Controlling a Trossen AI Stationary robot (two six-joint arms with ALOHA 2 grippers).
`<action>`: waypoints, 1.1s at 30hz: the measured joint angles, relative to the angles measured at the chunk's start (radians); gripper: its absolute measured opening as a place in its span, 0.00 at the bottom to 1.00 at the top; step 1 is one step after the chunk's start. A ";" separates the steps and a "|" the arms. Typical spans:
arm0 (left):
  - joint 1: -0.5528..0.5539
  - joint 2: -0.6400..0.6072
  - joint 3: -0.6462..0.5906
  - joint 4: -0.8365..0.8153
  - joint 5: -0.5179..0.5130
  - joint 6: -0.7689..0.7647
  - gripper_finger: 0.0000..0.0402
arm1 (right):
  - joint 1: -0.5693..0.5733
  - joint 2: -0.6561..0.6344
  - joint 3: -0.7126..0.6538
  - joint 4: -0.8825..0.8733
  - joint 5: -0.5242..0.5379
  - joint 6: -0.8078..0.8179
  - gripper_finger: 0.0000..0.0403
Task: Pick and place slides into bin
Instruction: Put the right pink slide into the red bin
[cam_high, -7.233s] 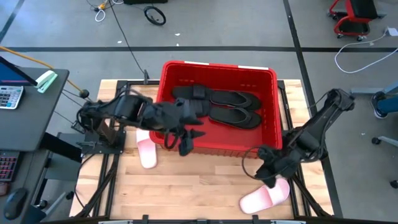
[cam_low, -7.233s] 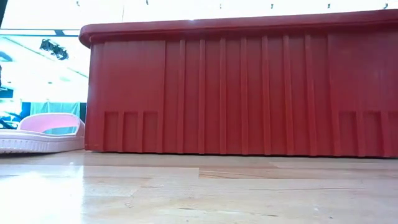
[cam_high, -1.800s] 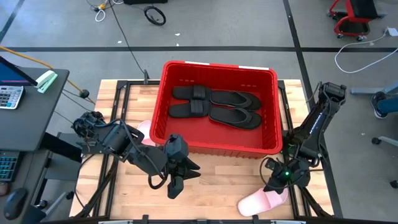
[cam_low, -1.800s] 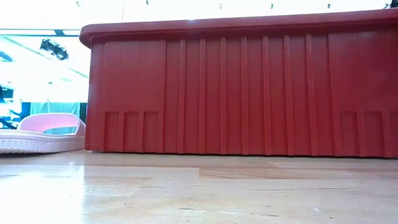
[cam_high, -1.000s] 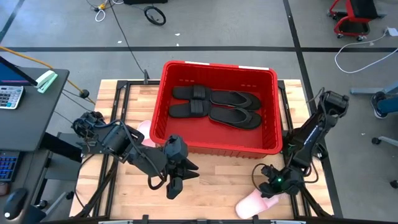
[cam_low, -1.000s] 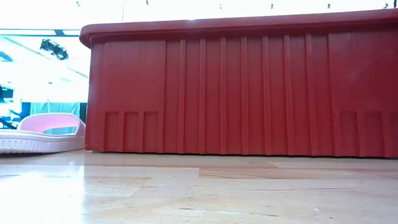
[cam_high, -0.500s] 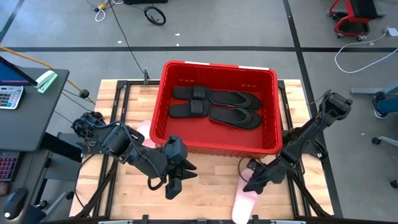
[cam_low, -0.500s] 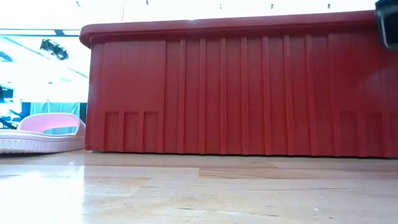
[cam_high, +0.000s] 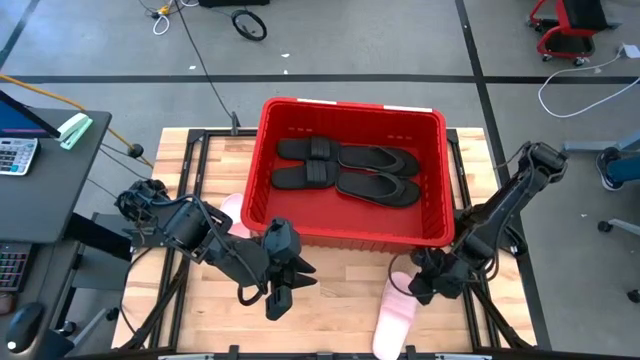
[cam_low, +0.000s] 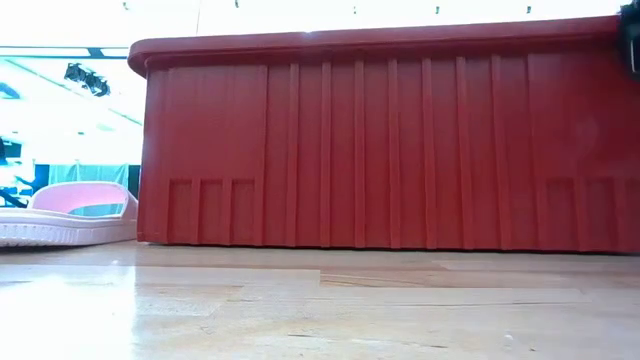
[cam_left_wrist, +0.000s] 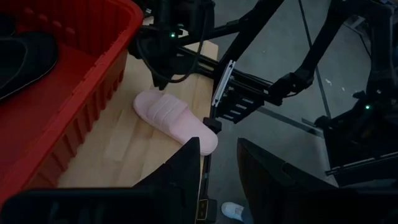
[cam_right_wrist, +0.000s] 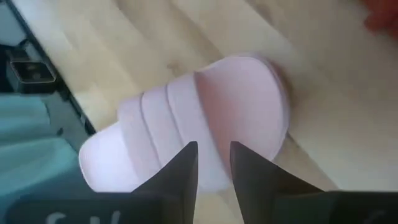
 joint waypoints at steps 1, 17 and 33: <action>0.000 0.000 0.000 0.000 0.000 0.000 0.27 | -0.004 0.000 -0.006 0.003 0.002 0.010 0.25; 0.000 0.000 0.000 0.001 0.000 0.000 0.28 | -0.018 0.095 -0.117 0.299 -0.055 0.034 0.25; 0.000 0.000 0.000 0.001 0.000 -0.001 0.28 | -0.018 0.154 -0.121 0.468 -0.129 -0.061 0.25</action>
